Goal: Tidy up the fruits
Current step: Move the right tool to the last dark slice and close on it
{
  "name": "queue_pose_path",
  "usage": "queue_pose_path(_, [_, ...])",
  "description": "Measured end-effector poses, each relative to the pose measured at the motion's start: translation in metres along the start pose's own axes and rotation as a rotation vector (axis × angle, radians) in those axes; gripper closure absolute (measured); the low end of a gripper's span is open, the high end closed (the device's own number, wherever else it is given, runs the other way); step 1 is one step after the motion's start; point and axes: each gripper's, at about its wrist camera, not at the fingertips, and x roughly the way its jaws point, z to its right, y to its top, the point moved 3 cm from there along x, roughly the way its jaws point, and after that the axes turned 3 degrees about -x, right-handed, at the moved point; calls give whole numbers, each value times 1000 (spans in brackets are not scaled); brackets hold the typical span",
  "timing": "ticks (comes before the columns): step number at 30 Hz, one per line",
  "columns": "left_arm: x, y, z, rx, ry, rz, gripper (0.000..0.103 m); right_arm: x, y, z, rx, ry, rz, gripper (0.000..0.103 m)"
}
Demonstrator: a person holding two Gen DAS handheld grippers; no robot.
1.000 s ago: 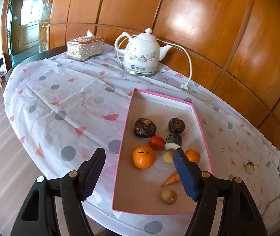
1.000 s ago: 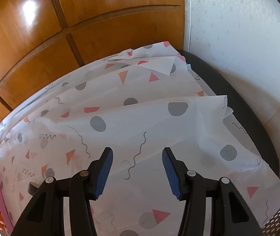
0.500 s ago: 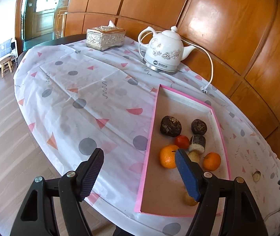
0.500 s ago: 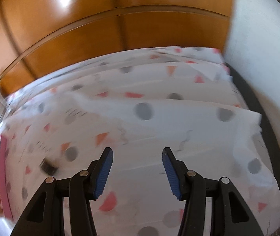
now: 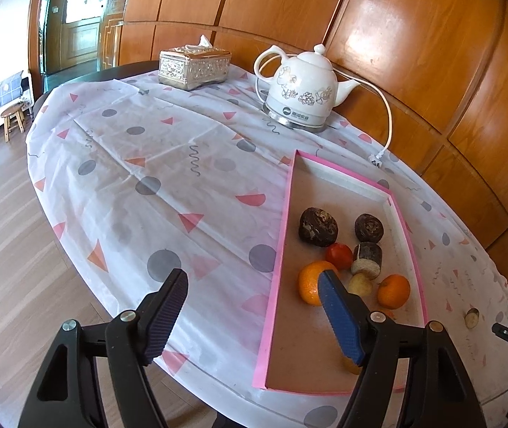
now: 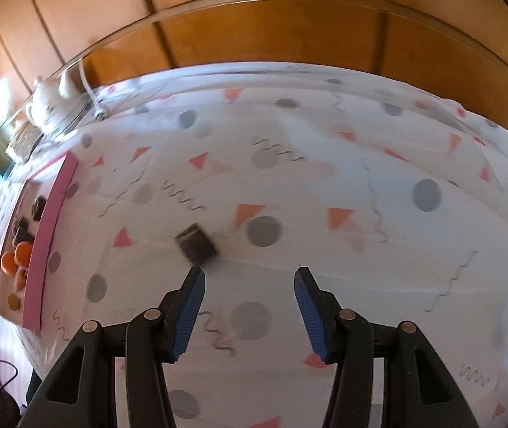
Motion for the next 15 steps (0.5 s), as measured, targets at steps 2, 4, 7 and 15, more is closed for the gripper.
queue_pose_path(2, [1,0,0,5,3,0,27,5,1,-10,-20,13,-13,50])
queue_pose_path(4, [3,0,-1,6,3,-3,27,12,3,-21,-43,19,-27,50])
queue_pose_path(7, [5,0,-3,6,11,-7,27,26,8,-34,-69,13,-42,50])
queue_pose_path(15, [7,3,-14,-26,35,2,27,50,16,-47,-98,-12,-53,50])
